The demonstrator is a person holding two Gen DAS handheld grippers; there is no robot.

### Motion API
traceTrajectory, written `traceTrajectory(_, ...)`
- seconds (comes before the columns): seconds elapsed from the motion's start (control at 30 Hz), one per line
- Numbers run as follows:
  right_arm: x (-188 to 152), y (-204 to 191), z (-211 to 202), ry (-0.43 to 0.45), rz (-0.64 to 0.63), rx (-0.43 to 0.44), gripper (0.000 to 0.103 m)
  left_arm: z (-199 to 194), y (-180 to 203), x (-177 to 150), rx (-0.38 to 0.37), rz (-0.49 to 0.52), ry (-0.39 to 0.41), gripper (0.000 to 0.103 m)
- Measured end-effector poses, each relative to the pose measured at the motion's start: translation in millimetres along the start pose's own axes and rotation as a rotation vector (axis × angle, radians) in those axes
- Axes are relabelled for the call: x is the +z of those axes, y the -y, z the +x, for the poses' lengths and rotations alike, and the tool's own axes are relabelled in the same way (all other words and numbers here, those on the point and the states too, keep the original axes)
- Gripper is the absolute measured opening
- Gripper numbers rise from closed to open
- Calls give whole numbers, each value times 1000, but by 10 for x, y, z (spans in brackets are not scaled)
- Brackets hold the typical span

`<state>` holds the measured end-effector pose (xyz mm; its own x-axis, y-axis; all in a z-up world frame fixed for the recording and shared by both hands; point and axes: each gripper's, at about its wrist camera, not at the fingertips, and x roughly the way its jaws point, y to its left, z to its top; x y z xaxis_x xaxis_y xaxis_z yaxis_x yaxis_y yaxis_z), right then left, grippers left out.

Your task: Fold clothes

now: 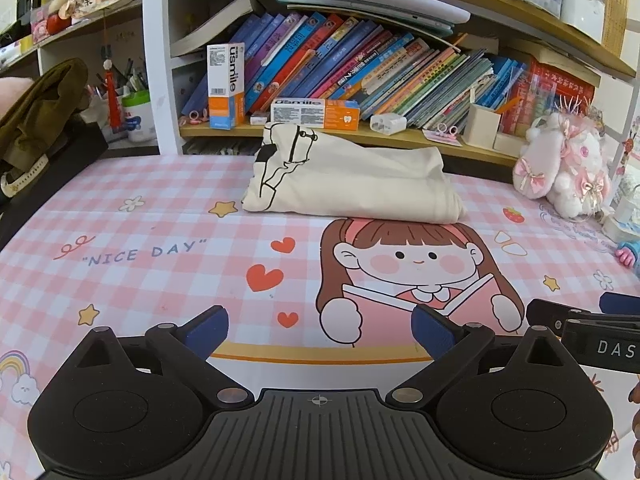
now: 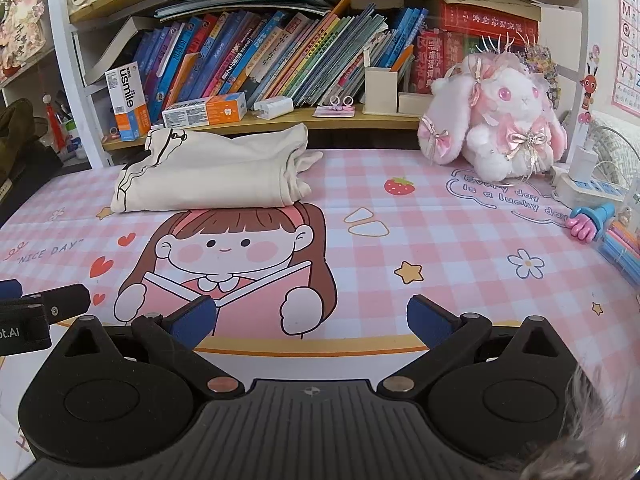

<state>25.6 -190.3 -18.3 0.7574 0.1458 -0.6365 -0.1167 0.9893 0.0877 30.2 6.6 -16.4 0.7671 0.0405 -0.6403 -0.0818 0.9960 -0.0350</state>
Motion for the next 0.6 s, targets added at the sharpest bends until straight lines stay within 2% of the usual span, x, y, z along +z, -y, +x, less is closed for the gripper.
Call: traceTrajectory(0.6,10,-26,23,-7,-14,6,103,51,27,-5,12,7,-23,99)
